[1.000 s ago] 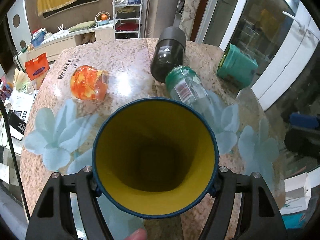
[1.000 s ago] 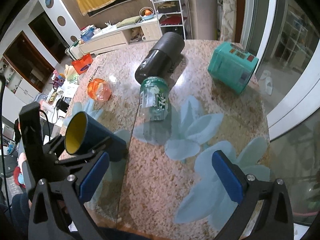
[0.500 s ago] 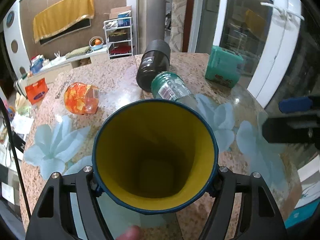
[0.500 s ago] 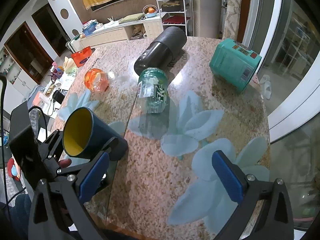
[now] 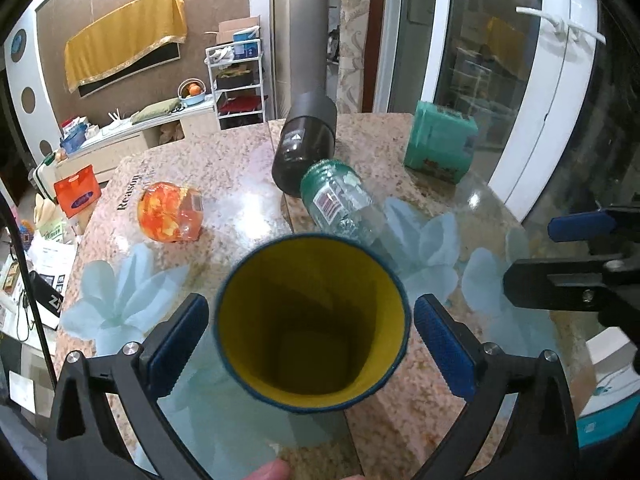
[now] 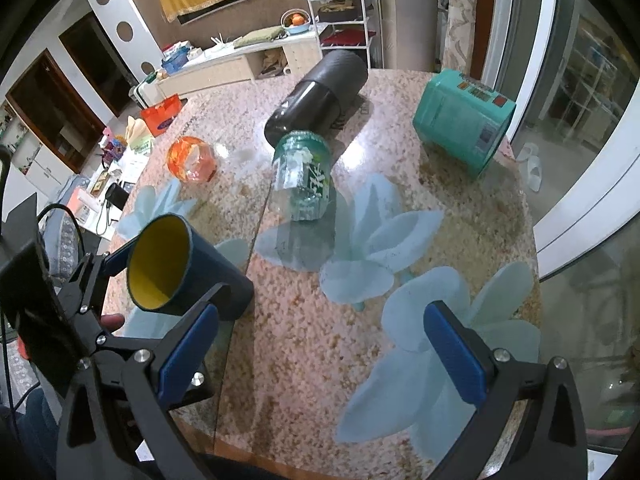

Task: Flip cup upright
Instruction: 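Rotate the blue cup opening-up with the left gripper and lower it onto the table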

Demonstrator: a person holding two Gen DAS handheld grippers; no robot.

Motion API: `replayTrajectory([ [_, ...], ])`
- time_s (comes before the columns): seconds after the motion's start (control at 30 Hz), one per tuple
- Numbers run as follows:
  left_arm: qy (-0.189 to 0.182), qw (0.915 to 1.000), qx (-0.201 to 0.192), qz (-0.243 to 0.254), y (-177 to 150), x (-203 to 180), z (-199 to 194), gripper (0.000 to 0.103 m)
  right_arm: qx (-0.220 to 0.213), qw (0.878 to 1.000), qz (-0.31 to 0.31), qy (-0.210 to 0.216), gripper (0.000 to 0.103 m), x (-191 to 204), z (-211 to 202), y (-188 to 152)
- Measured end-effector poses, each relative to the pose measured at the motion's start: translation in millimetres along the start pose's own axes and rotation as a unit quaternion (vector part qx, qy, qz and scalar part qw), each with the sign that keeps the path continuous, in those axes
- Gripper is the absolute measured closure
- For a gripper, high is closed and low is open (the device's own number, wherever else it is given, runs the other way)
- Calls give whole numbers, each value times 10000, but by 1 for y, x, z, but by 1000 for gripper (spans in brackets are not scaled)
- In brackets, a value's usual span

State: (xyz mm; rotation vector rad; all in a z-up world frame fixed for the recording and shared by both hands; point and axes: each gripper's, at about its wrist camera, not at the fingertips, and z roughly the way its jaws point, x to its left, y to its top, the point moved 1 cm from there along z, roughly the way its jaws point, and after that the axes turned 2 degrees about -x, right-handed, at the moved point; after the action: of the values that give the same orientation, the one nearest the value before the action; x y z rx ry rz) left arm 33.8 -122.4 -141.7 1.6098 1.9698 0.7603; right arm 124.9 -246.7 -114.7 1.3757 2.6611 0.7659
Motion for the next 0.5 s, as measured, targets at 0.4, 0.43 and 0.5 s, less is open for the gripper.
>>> replayTrajectory([
  [0.4, -172, 9961, 770, 404, 47, 15, -62, 0, -460, 9983, 33, -346, 0, 23, -54, 14],
  [0.43, -102, 9956, 835, 415, 51, 19, -64, 0, -561, 9976, 61, -400, 0, 27, -58, 19],
  [0.5, -30, 9951, 947, 292, 59, 34, -69, 0, -630, 9971, 138, -407, 0, 32, -61, 22],
])
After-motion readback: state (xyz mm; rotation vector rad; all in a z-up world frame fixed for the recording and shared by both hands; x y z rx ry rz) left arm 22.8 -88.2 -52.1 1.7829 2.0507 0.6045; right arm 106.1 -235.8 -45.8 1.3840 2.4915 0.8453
